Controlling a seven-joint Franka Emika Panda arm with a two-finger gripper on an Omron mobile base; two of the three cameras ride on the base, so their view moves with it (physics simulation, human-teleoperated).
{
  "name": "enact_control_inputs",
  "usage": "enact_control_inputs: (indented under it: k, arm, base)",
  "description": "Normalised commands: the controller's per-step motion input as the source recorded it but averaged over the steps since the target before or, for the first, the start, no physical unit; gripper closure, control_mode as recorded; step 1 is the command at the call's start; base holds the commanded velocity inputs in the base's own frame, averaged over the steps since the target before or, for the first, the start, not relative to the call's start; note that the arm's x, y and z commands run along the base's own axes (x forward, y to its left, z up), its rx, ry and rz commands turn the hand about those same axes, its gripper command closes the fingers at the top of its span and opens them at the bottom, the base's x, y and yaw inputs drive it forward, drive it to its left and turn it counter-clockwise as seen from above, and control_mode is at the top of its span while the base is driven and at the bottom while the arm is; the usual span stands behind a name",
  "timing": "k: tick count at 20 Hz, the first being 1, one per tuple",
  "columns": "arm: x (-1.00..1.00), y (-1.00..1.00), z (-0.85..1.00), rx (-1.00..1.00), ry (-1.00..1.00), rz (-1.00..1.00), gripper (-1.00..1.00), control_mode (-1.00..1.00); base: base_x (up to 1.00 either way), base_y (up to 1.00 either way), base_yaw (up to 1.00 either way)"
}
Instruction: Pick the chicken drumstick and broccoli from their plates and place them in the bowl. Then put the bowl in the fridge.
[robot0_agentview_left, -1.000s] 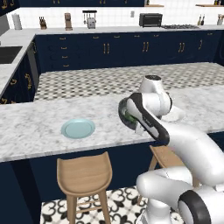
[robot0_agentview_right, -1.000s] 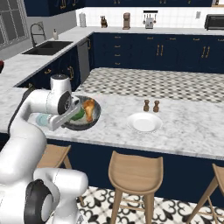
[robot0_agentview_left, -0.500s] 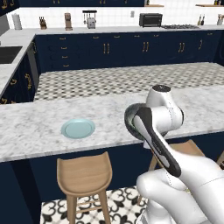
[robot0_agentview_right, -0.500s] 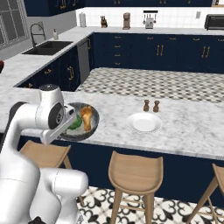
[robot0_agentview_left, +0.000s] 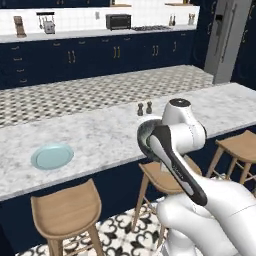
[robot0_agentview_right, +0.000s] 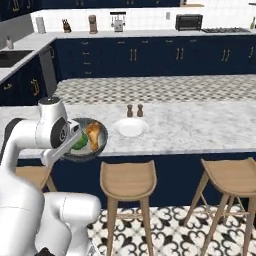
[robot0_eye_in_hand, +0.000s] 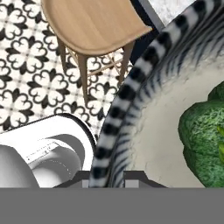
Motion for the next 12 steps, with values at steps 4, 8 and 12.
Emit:
enact_control_inputs:
  k: [4, 8, 12]
  arm:
    - [0.0, 0.0, 0.0, 0.0, 0.0, 0.0, 1.0, 1.0]
    - [0.0, 0.0, 0.0, 0.0, 0.0, 0.0, 1.0, 1.0]
    - [0.0, 0.0, 0.0, 0.0, 0.0, 0.0, 1.0, 1.0]
  base:
    - [0.0, -0.06, -0.92]
    - [0.0, -0.05, -0.91]
    - [0.0, -0.06, -0.91]
